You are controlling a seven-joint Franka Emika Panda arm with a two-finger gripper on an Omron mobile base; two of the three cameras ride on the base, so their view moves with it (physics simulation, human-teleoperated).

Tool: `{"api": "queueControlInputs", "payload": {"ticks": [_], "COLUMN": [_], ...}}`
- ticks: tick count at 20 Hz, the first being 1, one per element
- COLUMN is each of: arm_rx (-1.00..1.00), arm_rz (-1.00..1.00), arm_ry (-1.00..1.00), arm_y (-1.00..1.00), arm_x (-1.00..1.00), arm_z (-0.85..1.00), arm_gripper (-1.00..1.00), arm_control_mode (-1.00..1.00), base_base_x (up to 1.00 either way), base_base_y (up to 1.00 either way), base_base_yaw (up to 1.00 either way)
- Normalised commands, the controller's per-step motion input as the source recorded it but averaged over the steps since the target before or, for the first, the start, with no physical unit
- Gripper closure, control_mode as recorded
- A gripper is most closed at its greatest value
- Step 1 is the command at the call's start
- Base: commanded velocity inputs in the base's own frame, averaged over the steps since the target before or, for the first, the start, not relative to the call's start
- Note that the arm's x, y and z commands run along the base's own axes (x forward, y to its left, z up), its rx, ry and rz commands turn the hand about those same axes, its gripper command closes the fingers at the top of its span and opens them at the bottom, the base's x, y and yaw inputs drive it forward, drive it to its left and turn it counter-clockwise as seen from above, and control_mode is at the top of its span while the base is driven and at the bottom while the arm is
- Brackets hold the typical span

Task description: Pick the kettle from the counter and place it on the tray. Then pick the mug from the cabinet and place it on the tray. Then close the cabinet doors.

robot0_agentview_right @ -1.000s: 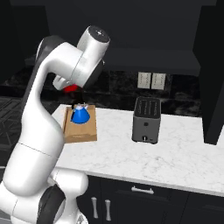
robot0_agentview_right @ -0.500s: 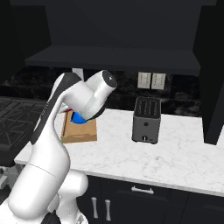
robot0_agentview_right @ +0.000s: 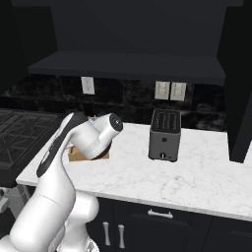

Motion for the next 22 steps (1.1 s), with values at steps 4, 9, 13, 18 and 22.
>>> {"api": "queueControlInputs", "payload": {"ticks": [4,9,13,18,22], "arm_rx": [0.0,0.0,0.0,0.0,0.0], "arm_rz": [0.02,0.03,0.07,0.1,0.08], "arm_ry": [0.09,0.0,0.06,0.11,0.05], "arm_y": [0.02,0.0,0.03,0.06,0.03], "arm_x": [0.55,0.47,0.51,0.48,0.45], "arm_z": [-0.52,-0.41,-0.16,0.0,-0.09], "arm_gripper": [1.0,1.0,1.0,1.0,1.0], "arm_control_mode": [-1.0,-1.0,-1.0,-1.0,-1.0], "base_base_x": [0.0,0.0,0.0,0.0,0.0], "base_base_y": [0.0,0.0,0.0,0.0,0.0], "base_base_yaw": [0.0,0.0,0.0,0.0,0.0]}}
